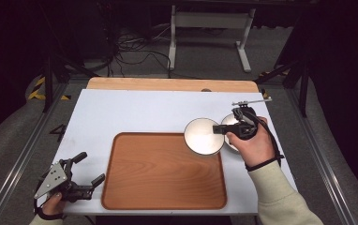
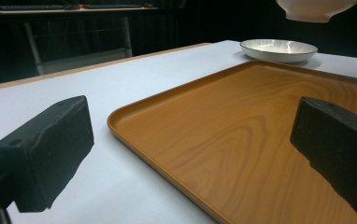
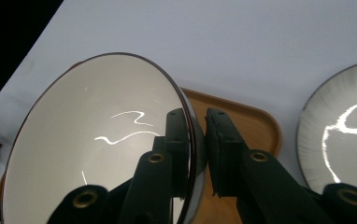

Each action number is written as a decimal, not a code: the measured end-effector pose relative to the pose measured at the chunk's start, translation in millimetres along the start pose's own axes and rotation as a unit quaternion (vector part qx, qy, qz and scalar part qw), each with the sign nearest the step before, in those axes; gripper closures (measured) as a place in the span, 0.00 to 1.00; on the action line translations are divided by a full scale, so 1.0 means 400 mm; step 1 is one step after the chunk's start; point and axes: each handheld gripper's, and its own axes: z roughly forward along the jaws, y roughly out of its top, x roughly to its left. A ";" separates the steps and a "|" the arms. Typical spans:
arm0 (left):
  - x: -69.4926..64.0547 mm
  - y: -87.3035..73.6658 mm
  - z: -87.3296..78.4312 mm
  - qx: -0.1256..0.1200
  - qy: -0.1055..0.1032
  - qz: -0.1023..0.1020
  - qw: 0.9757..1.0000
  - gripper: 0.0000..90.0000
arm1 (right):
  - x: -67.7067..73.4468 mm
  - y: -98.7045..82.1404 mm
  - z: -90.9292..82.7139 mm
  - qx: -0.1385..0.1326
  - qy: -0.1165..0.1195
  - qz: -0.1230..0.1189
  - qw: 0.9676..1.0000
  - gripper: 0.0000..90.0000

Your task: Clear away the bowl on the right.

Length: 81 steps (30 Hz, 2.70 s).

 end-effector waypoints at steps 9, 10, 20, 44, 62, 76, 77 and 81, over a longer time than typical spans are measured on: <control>0.000 0.000 0.000 0.000 0.000 0.001 1.000 0.00 | 0.060 0.005 0.031 0.006 0.036 -0.017 0.999 0.88; 0.000 0.000 0.000 0.000 0.000 0.001 1.000 0.00 | 0.066 0.005 0.037 0.007 0.042 -0.017 0.999 0.88; 0.000 0.000 0.000 0.000 0.000 0.002 1.000 0.00 | 0.117 0.004 0.085 0.022 0.063 -0.029 0.997 0.88; 0.000 0.000 0.000 0.000 -0.001 0.000 1.000 0.00 | 0.143 -0.044 0.238 0.061 0.062 -0.026 0.996 0.87; 0.000 0.000 0.000 0.000 -0.001 0.001 1.000 0.00 | 0.127 -0.078 0.294 0.078 0.061 -0.015 0.995 0.86; 0.000 0.000 0.000 0.000 -0.001 0.001 1.000 0.00 | 0.115 -0.093 0.314 0.081 0.066 -0.011 0.994 0.86; 0.000 0.000 0.000 0.000 -0.001 0.001 1.000 0.00 | 0.113 -0.094 0.315 0.080 0.068 -0.013 0.994 0.86; 0.000 0.000 0.000 0.000 0.000 0.002 1.000 0.00 | 0.106 -0.097 0.318 0.080 0.068 -0.024 0.994 0.87</control>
